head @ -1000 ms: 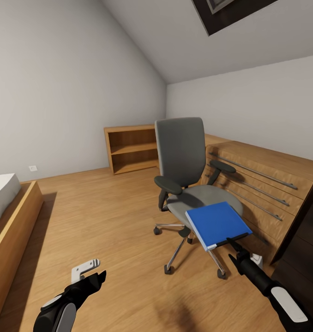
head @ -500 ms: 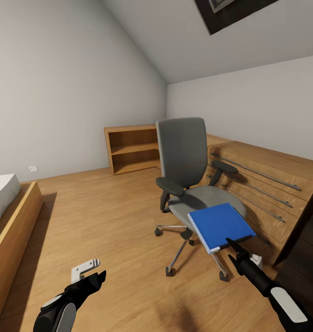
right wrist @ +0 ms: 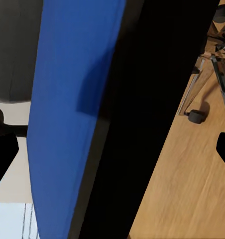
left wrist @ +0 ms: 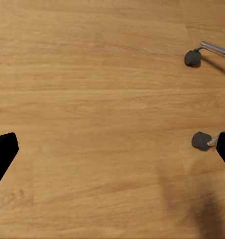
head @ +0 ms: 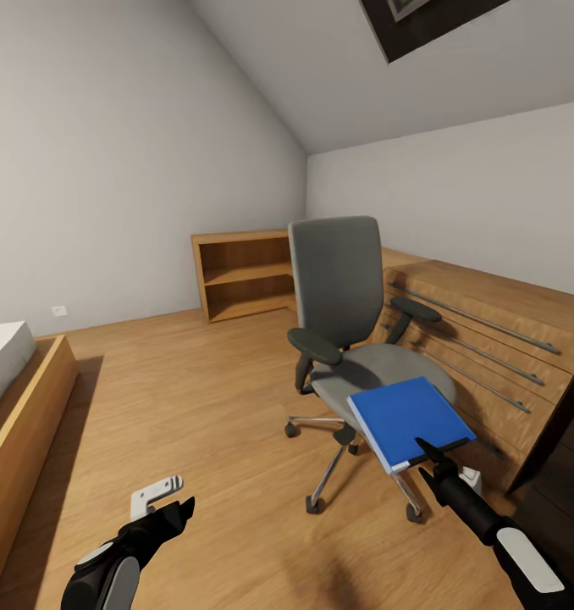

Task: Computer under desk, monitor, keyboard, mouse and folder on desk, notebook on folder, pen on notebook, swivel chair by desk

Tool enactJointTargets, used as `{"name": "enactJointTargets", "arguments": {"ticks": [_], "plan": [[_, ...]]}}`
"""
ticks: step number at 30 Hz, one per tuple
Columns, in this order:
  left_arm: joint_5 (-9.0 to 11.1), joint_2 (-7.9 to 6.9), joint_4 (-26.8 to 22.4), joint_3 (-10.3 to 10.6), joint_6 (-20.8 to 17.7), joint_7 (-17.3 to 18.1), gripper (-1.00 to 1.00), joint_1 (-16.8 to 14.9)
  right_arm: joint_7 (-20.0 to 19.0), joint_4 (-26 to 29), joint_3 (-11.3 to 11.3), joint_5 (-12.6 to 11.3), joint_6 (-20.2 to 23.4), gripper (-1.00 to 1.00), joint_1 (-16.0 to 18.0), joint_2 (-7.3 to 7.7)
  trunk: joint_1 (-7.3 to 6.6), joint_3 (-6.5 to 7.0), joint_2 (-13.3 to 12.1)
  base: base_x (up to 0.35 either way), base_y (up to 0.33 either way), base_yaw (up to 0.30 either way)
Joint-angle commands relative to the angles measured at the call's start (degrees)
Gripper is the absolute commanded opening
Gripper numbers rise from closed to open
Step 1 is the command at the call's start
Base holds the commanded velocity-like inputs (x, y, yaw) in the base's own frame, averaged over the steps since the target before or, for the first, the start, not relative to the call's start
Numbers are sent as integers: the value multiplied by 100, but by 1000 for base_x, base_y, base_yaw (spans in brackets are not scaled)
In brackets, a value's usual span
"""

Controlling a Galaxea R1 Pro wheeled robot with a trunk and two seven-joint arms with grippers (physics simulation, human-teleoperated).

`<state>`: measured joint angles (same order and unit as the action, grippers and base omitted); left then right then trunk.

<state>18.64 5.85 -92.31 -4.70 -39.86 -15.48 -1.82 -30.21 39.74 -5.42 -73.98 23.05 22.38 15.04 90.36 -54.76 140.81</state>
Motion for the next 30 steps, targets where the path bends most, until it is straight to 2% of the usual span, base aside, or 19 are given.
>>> {"name": "enactJointTargets", "arguments": {"ticks": [1, 18, 19, 30], "plan": [[61, 4, -7, -5, -22, -43, 100, -3, -2, -2, -11, -46, 51, 100, 3, -1, -1, -6, 2, 20, 4, 0], [61, 4, -6, -5, -22, -42, 100, -4, -2, -2, -11, -46, 51, 100, 3, -1, -1, -6, 2, 52, 36, 0], [61, 4, -4, -5, -25, -42, 100, -4, -2, 0, -11, -44, 51, -100, 3, -1, -1, -6, 2, 18, 13, 0], [61, 4, 2, -5, -31, -43, 100, -4, -22, 13, -11, -43, 52, -100, 3, -1, -1, -6, 2, 4, 3, 0]]}}
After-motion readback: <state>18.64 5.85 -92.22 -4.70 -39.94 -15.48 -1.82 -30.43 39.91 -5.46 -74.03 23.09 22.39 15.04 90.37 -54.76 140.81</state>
